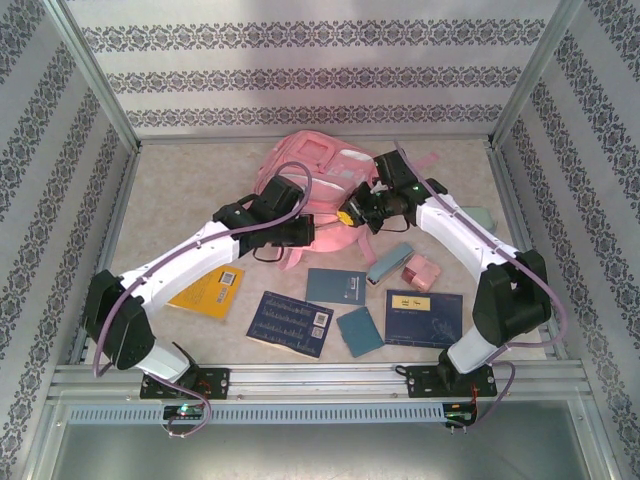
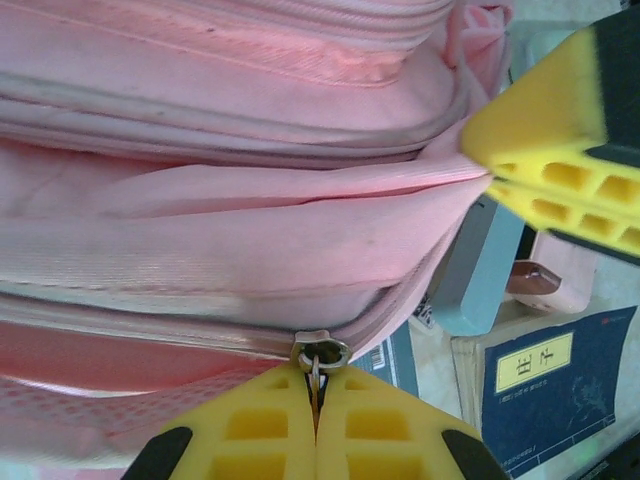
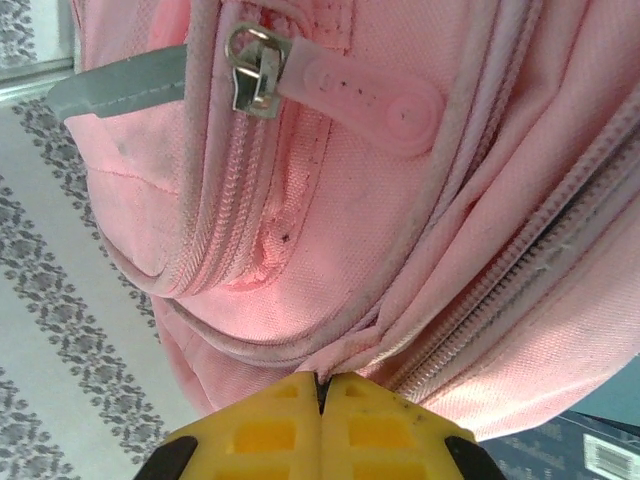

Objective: Pack the student bag

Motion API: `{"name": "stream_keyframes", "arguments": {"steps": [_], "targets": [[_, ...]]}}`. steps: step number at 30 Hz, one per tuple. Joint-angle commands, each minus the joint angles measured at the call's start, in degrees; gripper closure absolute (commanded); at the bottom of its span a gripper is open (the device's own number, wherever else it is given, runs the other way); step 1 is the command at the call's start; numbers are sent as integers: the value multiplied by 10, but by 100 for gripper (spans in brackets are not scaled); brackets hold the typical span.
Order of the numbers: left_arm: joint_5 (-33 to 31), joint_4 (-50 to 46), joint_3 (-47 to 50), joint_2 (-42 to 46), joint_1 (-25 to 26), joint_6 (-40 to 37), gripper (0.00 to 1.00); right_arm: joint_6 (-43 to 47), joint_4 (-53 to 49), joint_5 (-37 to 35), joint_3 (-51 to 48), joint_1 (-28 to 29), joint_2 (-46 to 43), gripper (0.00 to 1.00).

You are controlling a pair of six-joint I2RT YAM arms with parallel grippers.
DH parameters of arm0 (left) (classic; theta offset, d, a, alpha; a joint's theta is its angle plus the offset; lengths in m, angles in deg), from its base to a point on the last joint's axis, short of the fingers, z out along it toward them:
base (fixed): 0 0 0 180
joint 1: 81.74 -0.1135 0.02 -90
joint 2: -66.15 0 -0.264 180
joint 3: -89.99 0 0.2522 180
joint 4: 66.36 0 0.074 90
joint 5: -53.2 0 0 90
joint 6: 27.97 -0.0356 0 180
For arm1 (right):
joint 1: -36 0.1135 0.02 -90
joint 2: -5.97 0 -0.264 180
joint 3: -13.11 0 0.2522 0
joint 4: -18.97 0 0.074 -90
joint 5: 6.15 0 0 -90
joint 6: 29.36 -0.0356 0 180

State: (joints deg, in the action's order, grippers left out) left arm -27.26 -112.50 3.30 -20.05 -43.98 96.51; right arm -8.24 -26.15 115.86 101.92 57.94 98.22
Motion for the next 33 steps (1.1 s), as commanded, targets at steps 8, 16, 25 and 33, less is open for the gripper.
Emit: {"name": "stream_keyframes", "arguments": {"steps": [8,16,25,33], "targets": [[-17,-36,39,53,-48,-33,100,159,-77,2,55,-42,21,100],[-15,-44,86,88,-81,-45,100,203,-110,-1,78,-76,25,100],[32,-19,130,119,-111,-46,100,216,-116,-19,110,-84,50,100],[83,46,125,124,-79,-8,100,226,-157,-43,222,-71,125,49]]}}
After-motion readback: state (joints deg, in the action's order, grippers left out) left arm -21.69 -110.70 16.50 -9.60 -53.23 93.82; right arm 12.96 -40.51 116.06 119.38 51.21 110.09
